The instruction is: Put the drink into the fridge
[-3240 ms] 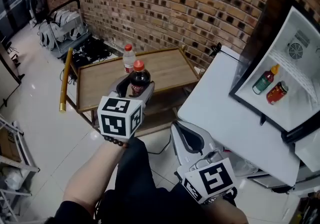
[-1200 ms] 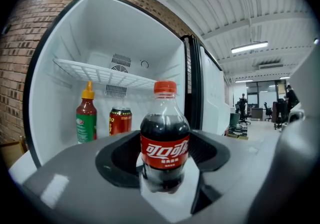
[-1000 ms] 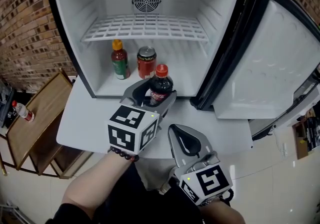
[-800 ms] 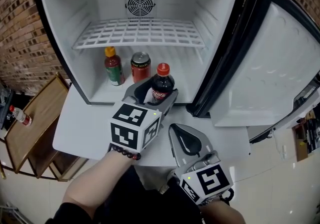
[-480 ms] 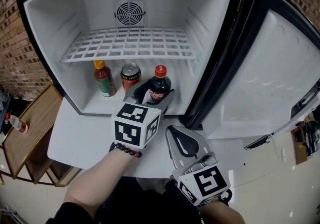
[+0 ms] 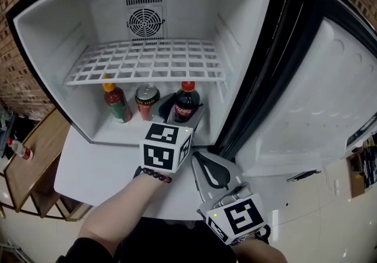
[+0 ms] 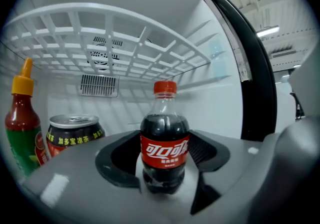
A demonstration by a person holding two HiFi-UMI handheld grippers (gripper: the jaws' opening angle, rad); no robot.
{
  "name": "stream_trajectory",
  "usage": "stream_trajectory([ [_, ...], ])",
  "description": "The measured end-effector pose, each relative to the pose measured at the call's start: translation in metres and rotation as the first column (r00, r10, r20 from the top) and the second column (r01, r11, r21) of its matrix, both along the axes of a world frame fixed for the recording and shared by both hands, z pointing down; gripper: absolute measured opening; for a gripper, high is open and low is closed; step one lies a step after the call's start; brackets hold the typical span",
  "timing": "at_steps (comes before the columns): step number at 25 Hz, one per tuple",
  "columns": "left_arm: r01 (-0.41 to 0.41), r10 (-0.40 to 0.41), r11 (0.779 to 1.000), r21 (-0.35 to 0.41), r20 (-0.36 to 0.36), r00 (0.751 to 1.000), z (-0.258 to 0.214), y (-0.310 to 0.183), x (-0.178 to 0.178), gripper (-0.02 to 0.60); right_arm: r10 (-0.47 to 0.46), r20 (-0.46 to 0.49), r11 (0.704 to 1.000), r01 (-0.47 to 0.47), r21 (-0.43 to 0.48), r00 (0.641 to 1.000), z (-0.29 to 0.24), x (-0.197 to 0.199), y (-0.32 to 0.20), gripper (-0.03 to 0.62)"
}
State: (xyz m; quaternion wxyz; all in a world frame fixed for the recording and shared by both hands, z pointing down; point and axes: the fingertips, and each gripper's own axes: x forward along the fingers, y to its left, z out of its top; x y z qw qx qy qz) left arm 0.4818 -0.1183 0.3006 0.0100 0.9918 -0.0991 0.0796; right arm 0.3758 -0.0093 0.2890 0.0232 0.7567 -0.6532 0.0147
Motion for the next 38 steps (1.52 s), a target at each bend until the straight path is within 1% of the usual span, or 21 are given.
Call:
stream_trajectory([
  [5, 0.013, -0.013, 1.000, 0.011, -0.011, 1.000, 0.000, -0.002, 0.004, 0.307, -0.006, 0.021, 1.000, 0.006, -0.009, 1.000, 0.008, 0.003, 0.000, 0.000],
  [11, 0.014, -0.014, 1.000, 0.023, -0.004, 1.000, 0.000, -0.001, 0.003, 0.308, -0.004, 0.022, 1.000, 0.005, -0.010, 1.000, 0.008, 0.003, 0.001, 0.000],
  [14, 0.015, -0.015, 0.999, 0.040, -0.006, 1.000, -0.003, 0.000, 0.000, 0.308, -0.010, 0.026, 1.000, 0.010, 0.003, 1.000, 0.004, -0.002, -0.001, 0.000],
  [21, 0.016, -0.016, 0.999, 0.027, -0.009, 1.000, -0.001, 0.007, -0.015, 0.308, -0.009, -0.002, 1.000, 0.009, -0.009, 1.000, 0.000, -0.014, 0.005, 0.000],
  [27, 0.000, 0.000, 1.000, 0.020, -0.021, 1.000, -0.002, 0.022, -0.043, 0.302, -0.016, -0.011, 1.000, 0.016, -0.015, 1.000, 0.000, -0.036, 0.011, 0.000],
  [31, -0.006, 0.006, 1.000, 0.017, -0.032, 0.999, -0.003, 0.031, -0.069, 0.291, -0.021, -0.002, 1.000, 0.021, -0.016, 1.000, 0.004, -0.056, 0.016, 0.000],
  [34, 0.004, -0.004, 1.000, 0.012, -0.037, 0.999, -0.001, 0.033, -0.094, 0.281, -0.027, 0.004, 1.000, 0.027, -0.015, 1.000, 0.005, -0.076, 0.020, 0.000],
  [38, 0.037, -0.037, 0.999, 0.012, -0.045, 0.998, 0.001, 0.031, -0.130, 0.270, -0.038, 0.006, 0.999, 0.038, -0.017, 0.999, 0.006, -0.106, 0.025, 0.000],
])
